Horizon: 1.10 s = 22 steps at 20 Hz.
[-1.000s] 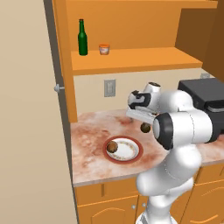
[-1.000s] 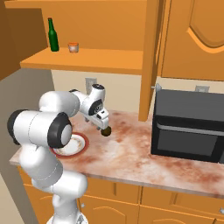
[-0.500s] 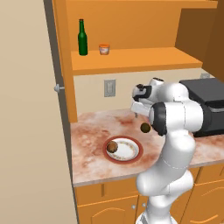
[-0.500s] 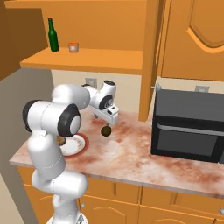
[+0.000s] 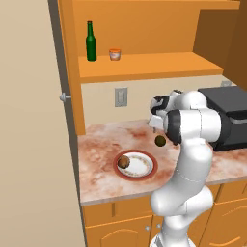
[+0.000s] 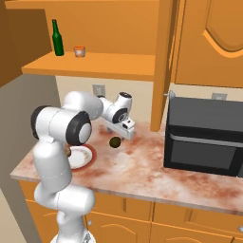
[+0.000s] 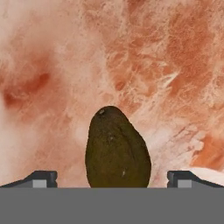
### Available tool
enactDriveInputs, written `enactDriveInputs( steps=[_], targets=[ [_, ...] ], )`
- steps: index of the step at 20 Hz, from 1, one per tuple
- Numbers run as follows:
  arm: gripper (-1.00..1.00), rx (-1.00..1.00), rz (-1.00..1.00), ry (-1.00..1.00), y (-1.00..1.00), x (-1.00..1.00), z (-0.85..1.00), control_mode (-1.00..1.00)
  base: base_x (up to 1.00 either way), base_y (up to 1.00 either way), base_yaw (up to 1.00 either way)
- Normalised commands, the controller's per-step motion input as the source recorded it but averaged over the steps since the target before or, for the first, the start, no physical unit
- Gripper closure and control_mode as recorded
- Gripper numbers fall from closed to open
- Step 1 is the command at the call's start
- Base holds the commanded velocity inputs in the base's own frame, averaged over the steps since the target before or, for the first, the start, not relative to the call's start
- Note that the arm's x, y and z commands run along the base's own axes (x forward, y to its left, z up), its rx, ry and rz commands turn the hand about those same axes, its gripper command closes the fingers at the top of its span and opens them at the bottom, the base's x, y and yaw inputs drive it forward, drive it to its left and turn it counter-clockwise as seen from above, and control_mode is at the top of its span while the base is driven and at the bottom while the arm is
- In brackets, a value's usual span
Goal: Pick the avocado and bread from the counter and place them on the plate. Then pick the jam from the cabinet and place it next to the plate. Lastly close the cabinet door.
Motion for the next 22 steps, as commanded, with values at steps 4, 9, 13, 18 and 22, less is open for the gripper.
enactDriveInputs(
  steps=[4, 9, 13, 18, 22],
  targets=[
    [-1.0, 0.0, 0.0, 0.0, 0.0, 0.0, -0.41, -1.0, 0.0, 0.0, 0.0],
    [-1.0, 0.0, 0.0, 0.0, 0.0, 0.04, -0.35, -1.0, 0.0, 0.0, 0.0],
    [1.0, 0.0, 0.0, 0.0, 0.01, 0.09, -0.19, -1.0, 0.0, 0.0, 0.0],
    [1.0, 0.01, 0.0, 0.0, -0.01, 0.0, 0.03, -1.0, 0.0, 0.0, 0.0],
    [1.0, 0.04, 0.0, -0.01, 0.0, -0.24, 0.55, -1.0, 0.0, 0.0, 0.0]
  ],
)
